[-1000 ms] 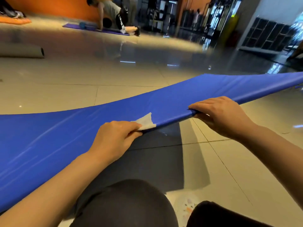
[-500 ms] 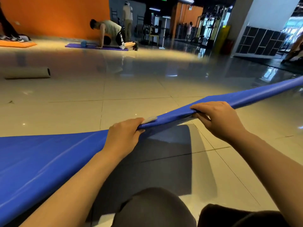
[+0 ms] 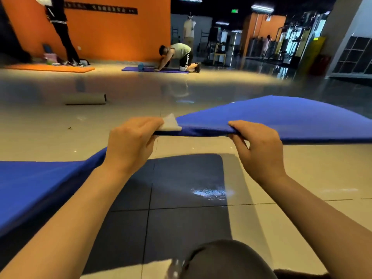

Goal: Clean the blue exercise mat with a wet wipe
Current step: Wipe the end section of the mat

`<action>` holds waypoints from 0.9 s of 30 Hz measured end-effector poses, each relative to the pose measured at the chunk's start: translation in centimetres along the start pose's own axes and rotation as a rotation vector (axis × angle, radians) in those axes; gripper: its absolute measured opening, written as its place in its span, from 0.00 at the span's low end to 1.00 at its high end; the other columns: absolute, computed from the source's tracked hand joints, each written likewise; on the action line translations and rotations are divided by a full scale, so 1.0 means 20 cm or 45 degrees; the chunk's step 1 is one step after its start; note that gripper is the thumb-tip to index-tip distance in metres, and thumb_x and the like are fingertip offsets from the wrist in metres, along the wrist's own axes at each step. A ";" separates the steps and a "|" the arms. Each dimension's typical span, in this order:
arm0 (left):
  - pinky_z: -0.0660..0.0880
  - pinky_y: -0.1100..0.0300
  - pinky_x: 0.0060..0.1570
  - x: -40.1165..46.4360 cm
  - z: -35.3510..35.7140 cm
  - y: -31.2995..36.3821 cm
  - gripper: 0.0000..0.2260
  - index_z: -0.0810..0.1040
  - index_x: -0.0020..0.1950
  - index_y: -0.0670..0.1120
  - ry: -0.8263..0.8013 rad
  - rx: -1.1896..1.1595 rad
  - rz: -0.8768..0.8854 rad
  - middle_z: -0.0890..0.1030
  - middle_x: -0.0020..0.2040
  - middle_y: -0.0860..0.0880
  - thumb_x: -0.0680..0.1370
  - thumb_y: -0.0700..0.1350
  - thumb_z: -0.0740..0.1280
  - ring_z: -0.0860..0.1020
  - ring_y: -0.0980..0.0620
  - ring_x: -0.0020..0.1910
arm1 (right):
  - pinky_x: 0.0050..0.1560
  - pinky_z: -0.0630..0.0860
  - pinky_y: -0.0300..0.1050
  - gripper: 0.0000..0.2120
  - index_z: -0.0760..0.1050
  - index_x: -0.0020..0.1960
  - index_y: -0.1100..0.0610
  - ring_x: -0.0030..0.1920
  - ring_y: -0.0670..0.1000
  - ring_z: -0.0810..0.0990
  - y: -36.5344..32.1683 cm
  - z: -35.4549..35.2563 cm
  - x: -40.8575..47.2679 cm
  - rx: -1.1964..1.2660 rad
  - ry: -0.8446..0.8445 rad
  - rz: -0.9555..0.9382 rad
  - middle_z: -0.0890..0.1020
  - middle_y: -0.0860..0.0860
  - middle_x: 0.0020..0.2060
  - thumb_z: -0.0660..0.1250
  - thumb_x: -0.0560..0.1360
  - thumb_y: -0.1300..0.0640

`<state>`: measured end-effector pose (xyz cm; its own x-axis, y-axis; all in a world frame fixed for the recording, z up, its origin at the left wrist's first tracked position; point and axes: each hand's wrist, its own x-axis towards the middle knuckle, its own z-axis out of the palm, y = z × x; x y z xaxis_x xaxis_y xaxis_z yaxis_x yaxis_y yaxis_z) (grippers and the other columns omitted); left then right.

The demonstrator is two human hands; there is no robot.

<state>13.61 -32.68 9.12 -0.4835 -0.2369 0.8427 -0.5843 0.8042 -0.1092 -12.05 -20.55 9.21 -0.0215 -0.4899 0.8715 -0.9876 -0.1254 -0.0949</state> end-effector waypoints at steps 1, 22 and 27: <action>0.76 0.51 0.27 -0.10 0.03 -0.03 0.08 0.79 0.53 0.45 -0.055 -0.019 -0.088 0.84 0.44 0.44 0.75 0.42 0.67 0.82 0.40 0.37 | 0.41 0.78 0.52 0.10 0.82 0.52 0.57 0.42 0.58 0.83 -0.03 0.04 -0.02 -0.021 -0.099 -0.031 0.86 0.51 0.43 0.65 0.76 0.54; 0.66 0.54 0.39 -0.27 -0.04 -0.10 0.09 0.84 0.54 0.46 -0.225 0.000 -0.611 0.84 0.48 0.43 0.76 0.37 0.71 0.80 0.37 0.46 | 0.47 0.75 0.51 0.16 0.77 0.60 0.51 0.46 0.54 0.79 -0.15 0.10 0.00 -0.033 -0.848 0.045 0.83 0.50 0.48 0.54 0.84 0.48; 0.71 0.53 0.32 -0.32 -0.14 -0.10 0.07 0.84 0.51 0.43 -0.084 0.068 -0.494 0.84 0.45 0.43 0.74 0.37 0.70 0.81 0.38 0.41 | 0.36 0.77 0.51 0.17 0.82 0.54 0.57 0.39 0.59 0.81 -0.22 0.07 0.02 0.051 -0.437 -0.169 0.85 0.54 0.41 0.57 0.80 0.50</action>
<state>19.62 -31.26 5.34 -0.2601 -0.5537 0.7911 -0.7640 0.6190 0.1820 -7.58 -21.28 9.27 0.1668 -0.7273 0.6657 -0.9712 -0.2379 -0.0165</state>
